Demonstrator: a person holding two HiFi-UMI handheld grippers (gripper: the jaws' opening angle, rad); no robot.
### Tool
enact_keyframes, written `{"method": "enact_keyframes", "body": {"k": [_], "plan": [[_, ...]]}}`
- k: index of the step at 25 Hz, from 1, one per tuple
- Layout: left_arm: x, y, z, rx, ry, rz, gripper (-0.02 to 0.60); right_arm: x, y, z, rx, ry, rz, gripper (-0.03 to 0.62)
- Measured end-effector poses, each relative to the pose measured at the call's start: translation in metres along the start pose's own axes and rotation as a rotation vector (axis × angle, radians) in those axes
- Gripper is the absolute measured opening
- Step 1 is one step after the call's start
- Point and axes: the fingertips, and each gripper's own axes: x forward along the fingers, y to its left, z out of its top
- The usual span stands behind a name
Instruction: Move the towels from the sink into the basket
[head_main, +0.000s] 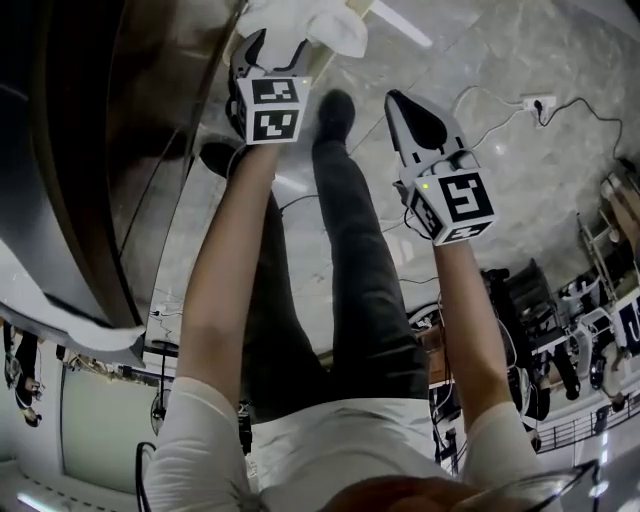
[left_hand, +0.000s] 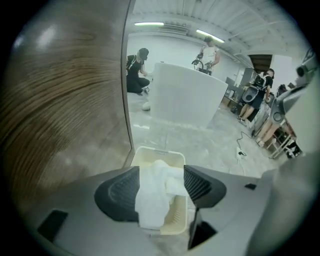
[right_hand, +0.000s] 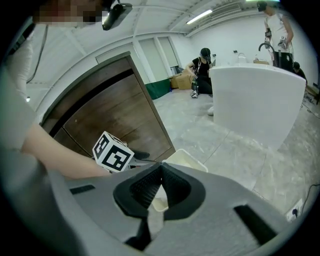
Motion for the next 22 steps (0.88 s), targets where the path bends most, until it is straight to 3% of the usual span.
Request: {"method": "enact_keyframes", "body": {"k": [10,17,22], "plan": [[-0.089,-0.014,0.026,-0.034,-0.009,-0.034,0.290,-0.038,0.033,0.058,-0.047,-0.038,-0.003,0.000],[-0.211,-0.036,0.084,-0.057,-0.066,-0.106,0.242,-0.100,0.095,0.122,-0.090,-0.029,0.030,0.000],[-0.304,-0.034,0.150,-0.073,-0.150,-0.112,0.198,-0.155,0.142,0.190,-0.116,-0.095,0.027,0.000]]}}
